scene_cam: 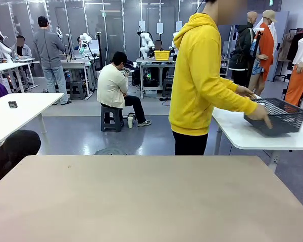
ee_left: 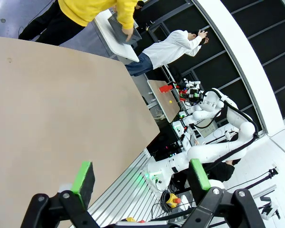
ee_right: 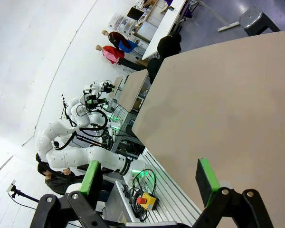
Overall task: Fold the towels and place them in the basket.
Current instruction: When a person lays out a Towel with hook on the table, fold it in half twice.
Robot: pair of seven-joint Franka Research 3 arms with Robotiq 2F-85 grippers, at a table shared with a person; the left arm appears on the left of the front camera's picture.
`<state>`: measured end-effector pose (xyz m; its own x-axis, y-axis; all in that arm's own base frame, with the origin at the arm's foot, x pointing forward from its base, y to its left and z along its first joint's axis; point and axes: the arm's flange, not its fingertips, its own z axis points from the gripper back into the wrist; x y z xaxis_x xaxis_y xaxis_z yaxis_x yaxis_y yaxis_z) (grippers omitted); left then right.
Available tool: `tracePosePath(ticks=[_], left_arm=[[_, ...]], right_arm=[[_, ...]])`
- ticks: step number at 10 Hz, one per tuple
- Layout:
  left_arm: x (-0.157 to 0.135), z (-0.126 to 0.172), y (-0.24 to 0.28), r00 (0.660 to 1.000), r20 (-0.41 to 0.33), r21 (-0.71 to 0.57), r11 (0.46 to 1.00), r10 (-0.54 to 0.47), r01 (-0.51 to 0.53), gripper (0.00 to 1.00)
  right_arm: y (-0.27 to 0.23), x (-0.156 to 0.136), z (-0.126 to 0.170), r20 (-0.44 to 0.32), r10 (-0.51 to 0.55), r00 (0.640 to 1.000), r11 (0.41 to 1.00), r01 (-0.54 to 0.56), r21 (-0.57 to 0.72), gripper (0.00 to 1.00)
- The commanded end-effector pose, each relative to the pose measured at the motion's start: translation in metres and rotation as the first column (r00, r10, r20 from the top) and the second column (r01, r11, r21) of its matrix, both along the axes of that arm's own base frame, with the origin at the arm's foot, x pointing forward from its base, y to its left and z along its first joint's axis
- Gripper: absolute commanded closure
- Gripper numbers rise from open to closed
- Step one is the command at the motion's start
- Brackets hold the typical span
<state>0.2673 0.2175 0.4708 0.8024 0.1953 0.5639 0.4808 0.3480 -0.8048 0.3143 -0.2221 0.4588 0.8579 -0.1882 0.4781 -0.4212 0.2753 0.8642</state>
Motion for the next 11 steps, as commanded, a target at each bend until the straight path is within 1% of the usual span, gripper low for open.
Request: tracePosePath(ticks=[1, 11], left_arm=[[0.0016, 0.0000, 0.0009, 1.000, 0.027, -0.020, 1.000, -0.004, 0.004, 0.00], [0.0016, 0.0000, 0.0009, 1.000, 0.027, -0.020, 1.000, -0.004, 0.004, 0.00]], right_arm=[[-0.0002, 0.0002, 0.0013, 0.010, 0.002, 1.000, 1.000, -0.002, 0.011, 0.00], [-0.0002, 0.0002, 0.0013, 0.010, 0.002, 1.000, 1.000, -0.002, 0.011, 0.00]])
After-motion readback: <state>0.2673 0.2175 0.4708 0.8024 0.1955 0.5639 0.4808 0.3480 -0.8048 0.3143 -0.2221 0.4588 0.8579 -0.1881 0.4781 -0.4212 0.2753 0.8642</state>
